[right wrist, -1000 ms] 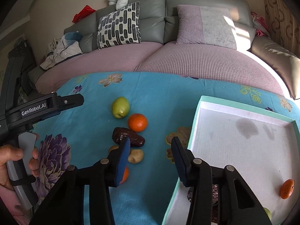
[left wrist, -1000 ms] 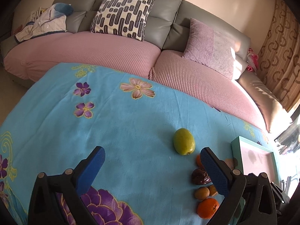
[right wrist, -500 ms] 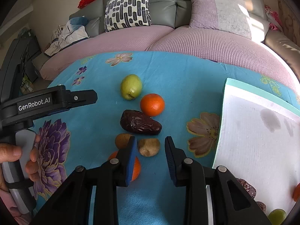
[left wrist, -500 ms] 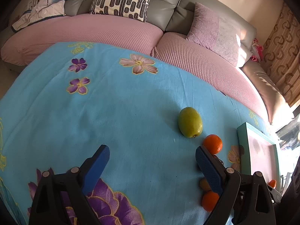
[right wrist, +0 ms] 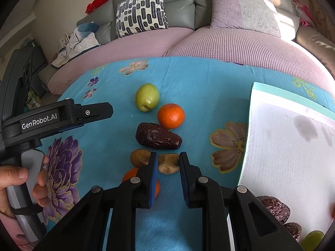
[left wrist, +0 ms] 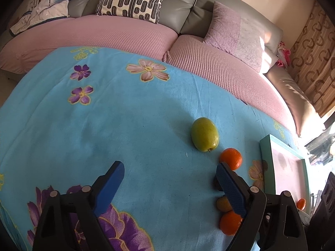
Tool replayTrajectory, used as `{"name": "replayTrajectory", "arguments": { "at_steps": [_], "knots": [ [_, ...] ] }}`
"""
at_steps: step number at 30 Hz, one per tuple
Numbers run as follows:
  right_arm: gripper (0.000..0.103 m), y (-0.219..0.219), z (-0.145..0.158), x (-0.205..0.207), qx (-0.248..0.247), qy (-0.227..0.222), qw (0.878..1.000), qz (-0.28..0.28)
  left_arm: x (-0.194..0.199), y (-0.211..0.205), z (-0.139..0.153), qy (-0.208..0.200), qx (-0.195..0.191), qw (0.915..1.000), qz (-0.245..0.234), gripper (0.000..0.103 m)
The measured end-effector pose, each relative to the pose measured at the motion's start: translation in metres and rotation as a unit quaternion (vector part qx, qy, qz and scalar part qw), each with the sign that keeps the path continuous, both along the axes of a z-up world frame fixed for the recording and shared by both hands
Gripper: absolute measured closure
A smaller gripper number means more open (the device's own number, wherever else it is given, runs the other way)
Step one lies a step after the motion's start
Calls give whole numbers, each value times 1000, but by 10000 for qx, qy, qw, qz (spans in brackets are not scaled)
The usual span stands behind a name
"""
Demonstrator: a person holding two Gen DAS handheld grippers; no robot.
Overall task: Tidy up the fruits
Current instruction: 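Grasp a small brown fruit with the right tool while the left tool grasps a green pear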
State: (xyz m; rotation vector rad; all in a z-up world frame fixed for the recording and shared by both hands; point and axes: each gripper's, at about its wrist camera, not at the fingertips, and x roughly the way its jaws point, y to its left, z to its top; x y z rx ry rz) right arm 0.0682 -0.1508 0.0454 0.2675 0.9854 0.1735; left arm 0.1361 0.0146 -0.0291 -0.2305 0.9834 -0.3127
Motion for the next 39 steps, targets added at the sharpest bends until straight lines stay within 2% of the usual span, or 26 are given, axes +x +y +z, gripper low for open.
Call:
{"name": "replayTrajectory", "arguments": {
  "at_steps": [2, 4, 9, 17, 20, 24, 39],
  "knots": [
    [83, -4, 2, -2, 17, -33, 10000, -61, 0, 0, 2, -40, -1, 10000, 1, 12],
    [94, -9, 7, -4, 34, -114, 9998, -132, -1, -1, 5, -87, -10, 10000, -22, 12],
    [94, -21, 15, -8, 75, -255, 9993, -264, 0, -9, 8, -120, 0, 9999, -119, 12],
    [94, -13, 4, -6, 120, -30, 9999, 21, -2, -13, 5, -50, 9, 9999, -146, 12],
    [92, -10, 3, -5, 127, 19, 9999, 85, -2, -12, 2, 11, -9, 9999, -136, 12],
    [83, -7, -1, -5, 111, 100, 9998, 92, -2, -9, 1, 43, -34, 9999, -92, 12],
    [78, -5, -7, -5, 219, 320, 9992, 98, -3, -10, 2, 78, -24, 9999, -94, 12]
  ]
}}
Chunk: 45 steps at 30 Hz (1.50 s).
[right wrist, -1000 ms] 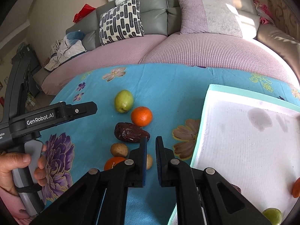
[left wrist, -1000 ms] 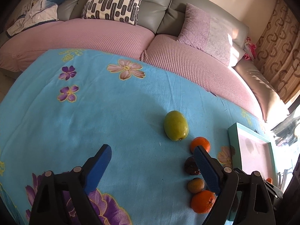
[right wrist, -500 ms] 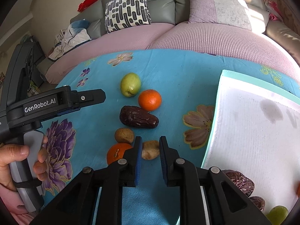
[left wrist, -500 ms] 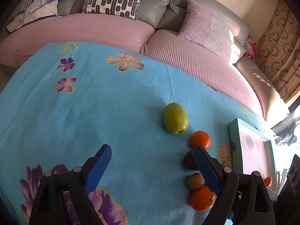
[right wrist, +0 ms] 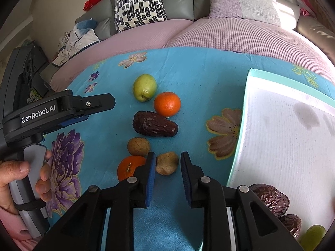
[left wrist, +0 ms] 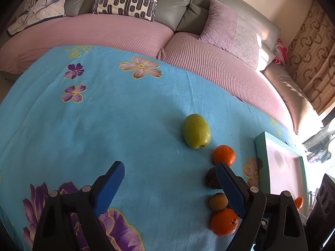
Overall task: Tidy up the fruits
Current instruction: 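Grasp a small brown fruit with the right tool while the left tool grasps a green pear, then carry the brown fruit and green pear over the tray with both tools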
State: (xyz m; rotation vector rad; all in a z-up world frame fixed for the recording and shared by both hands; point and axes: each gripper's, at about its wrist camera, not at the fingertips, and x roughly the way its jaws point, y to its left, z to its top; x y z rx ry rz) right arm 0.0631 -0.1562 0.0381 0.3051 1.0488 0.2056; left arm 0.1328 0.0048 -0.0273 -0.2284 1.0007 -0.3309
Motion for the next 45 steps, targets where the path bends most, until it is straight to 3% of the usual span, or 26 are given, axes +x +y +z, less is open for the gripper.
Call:
{"name": "replayTrajectory", "arguments": {
  "at_steps": [12, 22, 23, 26, 31, 33, 37, 41, 45],
  "knots": [
    [79, 5, 3, 0, -79, -21, 9999, 70, 0, 0, 0, -9, 11, 10000, -8, 12],
    [79, -29, 36, -15, -309, -510, 9971, -480, 14, -16, 6, -115, 14, 9997, -231, 12],
    [79, -33, 38, -17, -353, -531, 9965, -540, 18, -20, 7, -118, -12, 9996, -261, 14],
    [79, -47, 42, -21, -370, -585, 9950, -726, 32, -31, 5, -2, -53, 9993, -360, 35],
    [79, -71, 48, -30, -297, -681, 9920, -1025, 47, -47, 2, 73, 23, 9990, -450, 38],
    [79, -79, 49, -33, -274, -695, 9908, -1128, 50, -54, -1, 145, 51, 9987, -495, 47],
    [79, -92, 49, -38, -183, -698, 9890, -1294, 53, -65, -6, 158, 259, 9984, -474, 49],
    [79, -100, 49, -42, -137, -703, 9877, -1390, 59, -67, -11, 209, 371, 9983, -408, 60],
    [79, -105, 49, -46, -88, -706, 9869, -1451, 64, -71, -19, 334, 445, 9977, -385, 61]
  ]
}}
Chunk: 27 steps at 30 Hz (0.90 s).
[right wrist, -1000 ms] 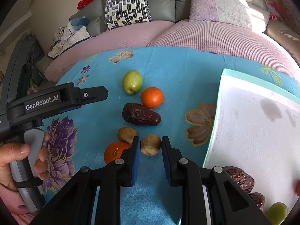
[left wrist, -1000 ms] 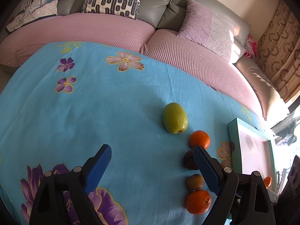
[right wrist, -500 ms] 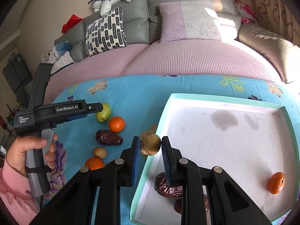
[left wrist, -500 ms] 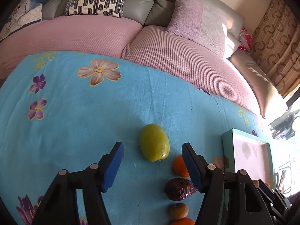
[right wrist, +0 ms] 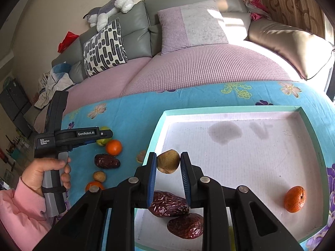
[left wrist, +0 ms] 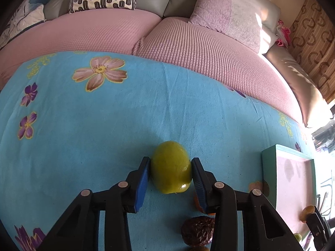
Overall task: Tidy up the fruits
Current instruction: 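Carry the brown fruit and green pear over the tray with both tools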
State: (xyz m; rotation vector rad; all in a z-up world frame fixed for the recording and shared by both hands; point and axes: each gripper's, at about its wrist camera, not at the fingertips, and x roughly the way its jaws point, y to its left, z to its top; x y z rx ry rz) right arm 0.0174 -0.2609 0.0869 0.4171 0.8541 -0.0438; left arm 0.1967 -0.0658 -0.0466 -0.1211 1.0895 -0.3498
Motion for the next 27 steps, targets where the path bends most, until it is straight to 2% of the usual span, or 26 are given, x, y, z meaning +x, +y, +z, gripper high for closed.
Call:
{"name": "replayTrajectory", "arguments": {
  "at_steps": [7, 15, 21, 27],
  "knots": [
    [79, -12, 0, -7, 107, -59, 9998, -170, -2, -6, 4, -61, 140, 9999, -13, 61],
    [79, -35, -1, -18, 100, -75, 9985, -542, -31, -21, 46, -564, 13, 9983, -175, 61],
    [79, -69, -10, -35, -134, 149, 9928, -1184, -67, -64, 78, -895, -143, 9919, -888, 61],
    [79, -96, -15, -51, -411, 299, 9843, -1693, -96, -115, 80, -836, -199, 9835, -1593, 61]
  ]
}}
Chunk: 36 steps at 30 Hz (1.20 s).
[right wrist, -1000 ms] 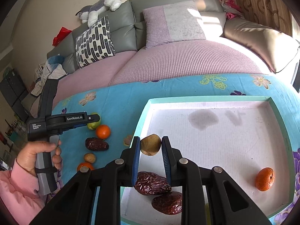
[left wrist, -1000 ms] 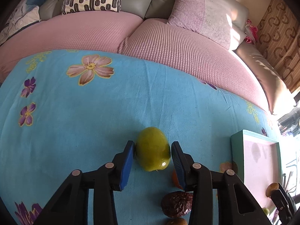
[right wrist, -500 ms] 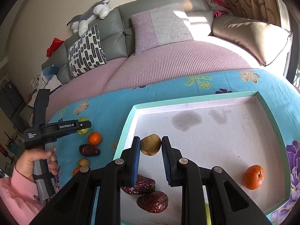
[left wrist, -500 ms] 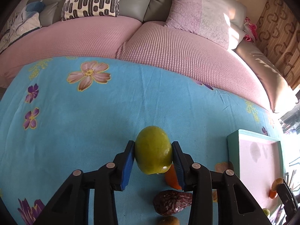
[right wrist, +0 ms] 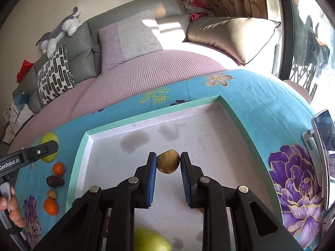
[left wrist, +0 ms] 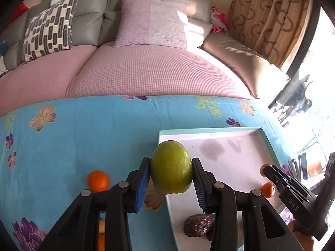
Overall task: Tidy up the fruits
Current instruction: 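Carry the brown fruit and green pear over the tray with both tools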
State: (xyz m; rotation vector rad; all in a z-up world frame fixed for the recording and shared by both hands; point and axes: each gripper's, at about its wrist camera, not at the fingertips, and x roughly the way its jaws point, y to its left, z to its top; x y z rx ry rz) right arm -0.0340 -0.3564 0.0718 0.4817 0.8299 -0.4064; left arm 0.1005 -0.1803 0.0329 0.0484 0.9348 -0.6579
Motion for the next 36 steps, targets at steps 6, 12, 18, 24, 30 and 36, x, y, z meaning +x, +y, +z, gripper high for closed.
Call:
{"name": "replayTrajectory", "arguments": {
  "at_steps": [6, 12, 18, 24, 30, 36],
  "knots": [
    [79, -17, -6, -8, -44, 43, 9998, -208, -18, -33, -13, 120, 158, 9994, -287, 61],
    [79, -26, -13, -13, -233, 304, 9986, -366, -22, -49, -25, 219, 380, 9984, -351, 61],
    [79, -31, -23, -15, -302, 541, 9972, -418, -22, -55, -32, 276, 539, 9975, -363, 61],
    [79, -32, -32, -13, -324, 764, 9958, -396, -22, -61, -44, 383, 687, 9962, -382, 61],
    [79, -31, -31, -12, -362, 802, 9954, -376, -22, -62, -53, 472, 755, 9954, -366, 61],
    [79, -30, -31, -10, -412, 847, 9950, -344, -21, -61, -53, 471, 783, 9952, -349, 61]
  ]
}}
